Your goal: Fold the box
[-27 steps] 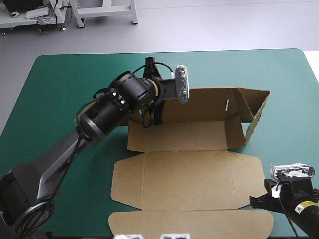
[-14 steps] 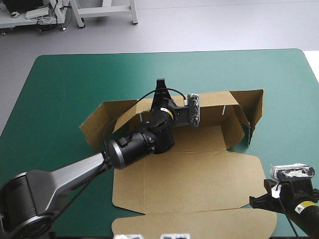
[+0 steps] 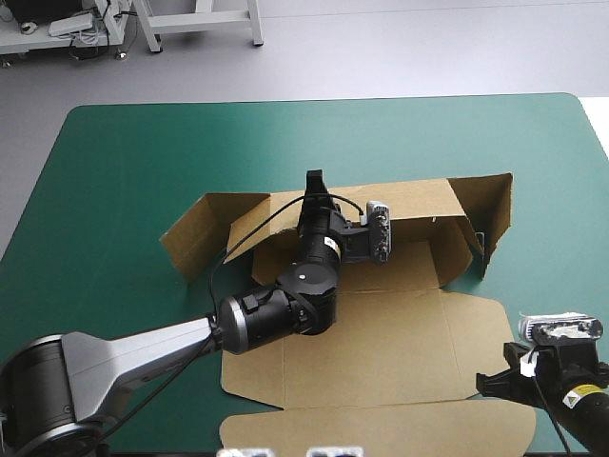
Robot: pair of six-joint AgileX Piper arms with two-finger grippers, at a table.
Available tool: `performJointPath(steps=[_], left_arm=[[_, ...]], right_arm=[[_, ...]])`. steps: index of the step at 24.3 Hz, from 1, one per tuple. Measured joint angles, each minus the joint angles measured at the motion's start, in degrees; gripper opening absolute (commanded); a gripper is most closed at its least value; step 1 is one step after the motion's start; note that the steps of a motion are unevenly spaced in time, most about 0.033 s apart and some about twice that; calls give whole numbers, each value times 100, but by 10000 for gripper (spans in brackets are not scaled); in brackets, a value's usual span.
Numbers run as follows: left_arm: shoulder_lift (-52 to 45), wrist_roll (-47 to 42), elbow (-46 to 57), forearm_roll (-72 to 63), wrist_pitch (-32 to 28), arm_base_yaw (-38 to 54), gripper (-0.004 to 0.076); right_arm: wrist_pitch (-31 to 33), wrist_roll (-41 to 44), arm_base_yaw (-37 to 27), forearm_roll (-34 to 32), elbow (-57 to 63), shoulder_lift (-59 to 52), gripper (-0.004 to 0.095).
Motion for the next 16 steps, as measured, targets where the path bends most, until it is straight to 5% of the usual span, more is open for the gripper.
performJointPath(steps=[9,16], left_arm=[[0,-82,8,0,-86,-6,-9],[0,-82,19,27,-208,-6,-9]], right_arm=[[348,427,0,-95,-1152,331,-18],[321,758,0,-646,-2939,2086,-18]])
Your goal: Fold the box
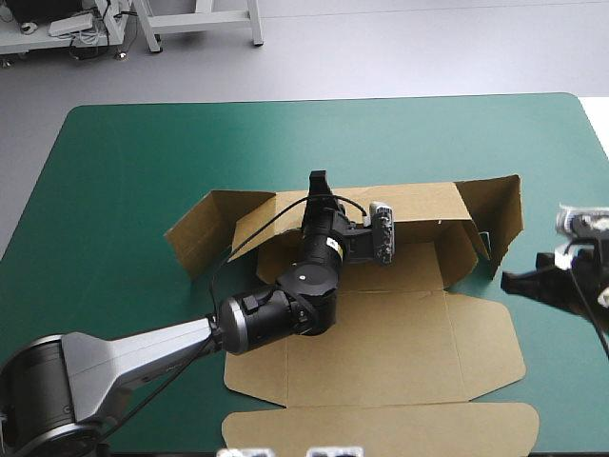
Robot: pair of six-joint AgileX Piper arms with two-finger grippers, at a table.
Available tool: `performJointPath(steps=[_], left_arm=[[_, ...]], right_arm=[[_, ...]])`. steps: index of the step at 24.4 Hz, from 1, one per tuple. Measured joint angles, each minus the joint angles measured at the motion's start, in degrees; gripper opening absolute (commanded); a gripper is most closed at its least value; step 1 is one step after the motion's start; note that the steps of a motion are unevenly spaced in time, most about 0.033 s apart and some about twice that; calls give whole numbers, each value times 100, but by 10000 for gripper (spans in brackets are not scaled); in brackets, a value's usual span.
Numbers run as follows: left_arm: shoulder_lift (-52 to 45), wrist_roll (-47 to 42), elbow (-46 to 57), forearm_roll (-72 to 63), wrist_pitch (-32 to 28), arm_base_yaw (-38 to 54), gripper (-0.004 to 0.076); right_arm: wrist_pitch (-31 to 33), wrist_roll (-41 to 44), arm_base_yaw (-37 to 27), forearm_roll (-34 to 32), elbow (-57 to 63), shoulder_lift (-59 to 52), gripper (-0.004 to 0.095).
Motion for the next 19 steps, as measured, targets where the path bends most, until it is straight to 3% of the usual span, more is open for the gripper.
performJointPath(steps=[7,14,19], left_arm=[[0,0,0,12,-11,0,-9],[0,-87,0,14,-11,0,-9],[0,-125,0,14,-11,0,-9]], right_arm=[[-62,-281,0,392,-2342,2440,-18],[552,-327,-7,512,-4092,4234,-18],[1073,-598,-255,1150,-4642,5252,-18]])
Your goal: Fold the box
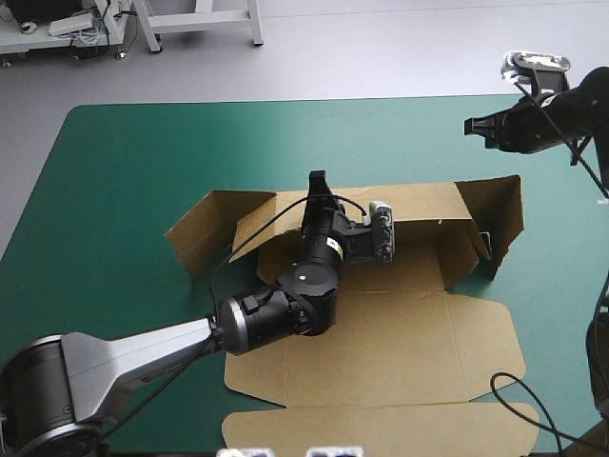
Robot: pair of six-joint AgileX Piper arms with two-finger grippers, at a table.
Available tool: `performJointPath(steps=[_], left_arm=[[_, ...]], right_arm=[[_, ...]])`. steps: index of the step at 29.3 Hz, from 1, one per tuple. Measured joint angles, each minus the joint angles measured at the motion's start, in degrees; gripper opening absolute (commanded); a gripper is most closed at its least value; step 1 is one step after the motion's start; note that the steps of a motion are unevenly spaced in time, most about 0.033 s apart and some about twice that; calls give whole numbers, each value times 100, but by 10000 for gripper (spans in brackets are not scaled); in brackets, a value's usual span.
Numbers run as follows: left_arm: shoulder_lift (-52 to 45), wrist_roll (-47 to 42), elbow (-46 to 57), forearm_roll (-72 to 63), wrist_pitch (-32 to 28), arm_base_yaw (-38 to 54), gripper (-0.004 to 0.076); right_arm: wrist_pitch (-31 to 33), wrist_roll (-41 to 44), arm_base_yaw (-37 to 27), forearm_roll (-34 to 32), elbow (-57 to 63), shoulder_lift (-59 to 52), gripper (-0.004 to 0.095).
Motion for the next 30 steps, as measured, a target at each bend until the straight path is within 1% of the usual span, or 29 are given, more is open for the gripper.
performJointPath(steps=[1,3,11,17,30], left_arm=[[0,-49,0,0,5,0,-9],[0,-89,0,0,10,0,-9],[0,-112,0,0,20,0,-9],[0,-257,0,0,34,-4,-9],[0,-627,0,42,66,-4,-9]], right_arm=[[103,-98,-79,174,-34,207,-18],[231,-181,-158,281,-45,436,-18],[348,-256,-177,4,-30,541,-18],[337,-179,-177,-19,442,541,-18],[294,-179,-177,-104,910,-92,-18]])
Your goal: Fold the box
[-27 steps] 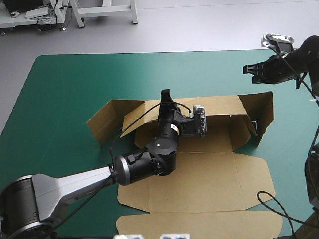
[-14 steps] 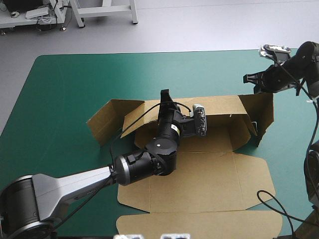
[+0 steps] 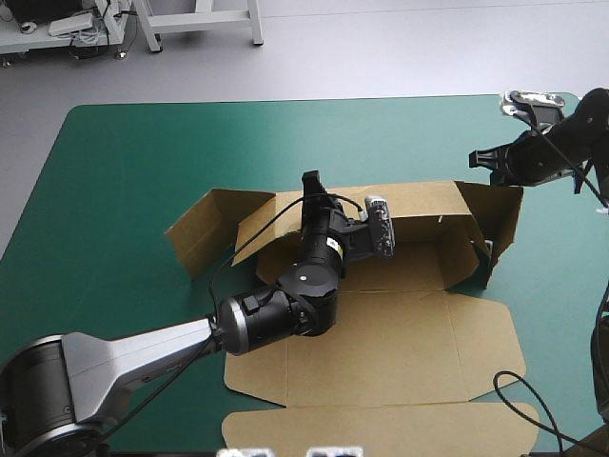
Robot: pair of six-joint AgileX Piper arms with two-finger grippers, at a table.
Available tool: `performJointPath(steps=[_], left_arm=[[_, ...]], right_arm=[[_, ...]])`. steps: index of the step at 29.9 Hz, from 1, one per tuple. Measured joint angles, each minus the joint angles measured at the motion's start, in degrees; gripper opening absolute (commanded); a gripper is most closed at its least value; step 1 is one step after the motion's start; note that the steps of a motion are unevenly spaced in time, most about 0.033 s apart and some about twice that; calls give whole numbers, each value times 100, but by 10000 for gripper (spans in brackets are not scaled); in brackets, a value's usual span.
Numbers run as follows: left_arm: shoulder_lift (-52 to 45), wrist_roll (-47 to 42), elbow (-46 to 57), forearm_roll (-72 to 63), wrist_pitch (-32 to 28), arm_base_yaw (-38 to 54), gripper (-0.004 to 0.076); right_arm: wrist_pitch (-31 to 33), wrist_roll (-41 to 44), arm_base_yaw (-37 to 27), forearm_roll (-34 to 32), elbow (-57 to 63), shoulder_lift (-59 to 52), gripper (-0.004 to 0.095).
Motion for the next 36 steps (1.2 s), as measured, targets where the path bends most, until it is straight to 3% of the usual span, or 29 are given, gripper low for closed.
performJointPath(steps=[13,36], left_arm=[[-6,-36,0,2,-23,-9,-9],[-6,-1093,0,87,-190,164,-9]], right_arm=[[-407,-365,-11,66,1139,-557,-18],[-124,-413,-11,-116,1252,-700,-18]])
